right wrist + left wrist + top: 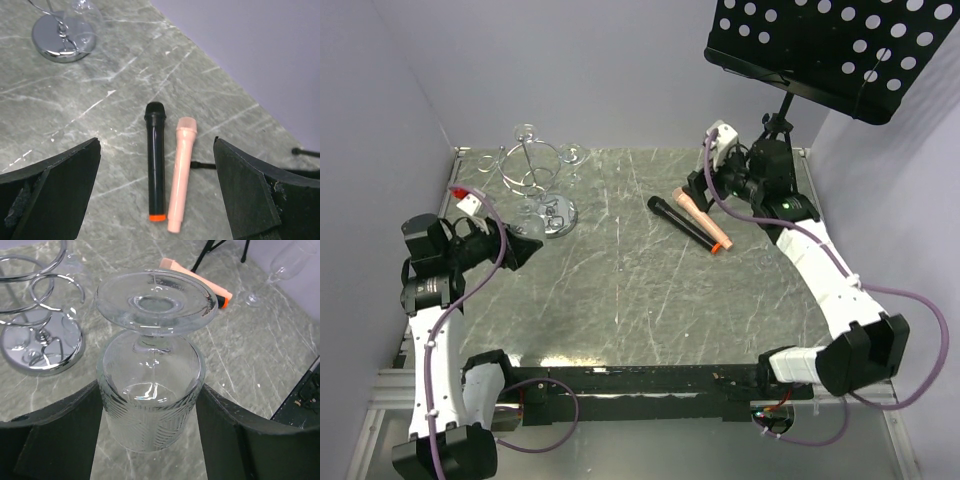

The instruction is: Take the wine glass off the wine glass rack

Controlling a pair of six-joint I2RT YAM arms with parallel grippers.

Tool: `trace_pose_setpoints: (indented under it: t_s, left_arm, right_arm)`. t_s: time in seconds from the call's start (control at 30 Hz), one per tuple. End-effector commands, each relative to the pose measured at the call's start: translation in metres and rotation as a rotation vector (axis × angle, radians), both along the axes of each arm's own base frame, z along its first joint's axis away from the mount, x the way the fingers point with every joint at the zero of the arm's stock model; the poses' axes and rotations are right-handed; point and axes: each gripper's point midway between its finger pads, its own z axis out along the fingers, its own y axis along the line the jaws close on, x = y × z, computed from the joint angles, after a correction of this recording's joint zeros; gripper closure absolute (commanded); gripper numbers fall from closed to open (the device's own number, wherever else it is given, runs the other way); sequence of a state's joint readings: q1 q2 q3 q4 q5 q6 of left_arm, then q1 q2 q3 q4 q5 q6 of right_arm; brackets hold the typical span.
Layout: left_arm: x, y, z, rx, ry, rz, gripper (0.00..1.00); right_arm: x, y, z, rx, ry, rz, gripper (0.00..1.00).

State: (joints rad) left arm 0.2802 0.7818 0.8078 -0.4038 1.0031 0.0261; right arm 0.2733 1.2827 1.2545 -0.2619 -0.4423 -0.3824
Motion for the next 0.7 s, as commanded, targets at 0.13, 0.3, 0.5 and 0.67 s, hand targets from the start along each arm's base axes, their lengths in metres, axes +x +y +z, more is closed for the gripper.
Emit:
trace_pose_setpoints:
  t_s: [0.13,0.3,0.5,0.67]
  left_arm:
    - [0.002,0.03,-0.007,0.059,0.089,0.132,0.99]
    - [-0.003,0.023,-0.001,-0.002,0.068,0.129,0.99]
    - [0.005,0.025,0.023,-0.189,0.031,0.261,0.99]
    - [0.002,0.028,0.044,-0.313,-0.014,0.356,0.99]
  right_arm:
    - [0.018,0.026,0.022,-0.001,-0.076,0.146,0.0]
    - [0.008,0.025,0.022,-0.018,-0.081,0.173,0.0]
    - [-0.017,0.023,0.032,-0.058,-0.067,0.142,0.0]
    - [-0.037,0.036,0.037,-0.158,-0.1,0.202,0.0]
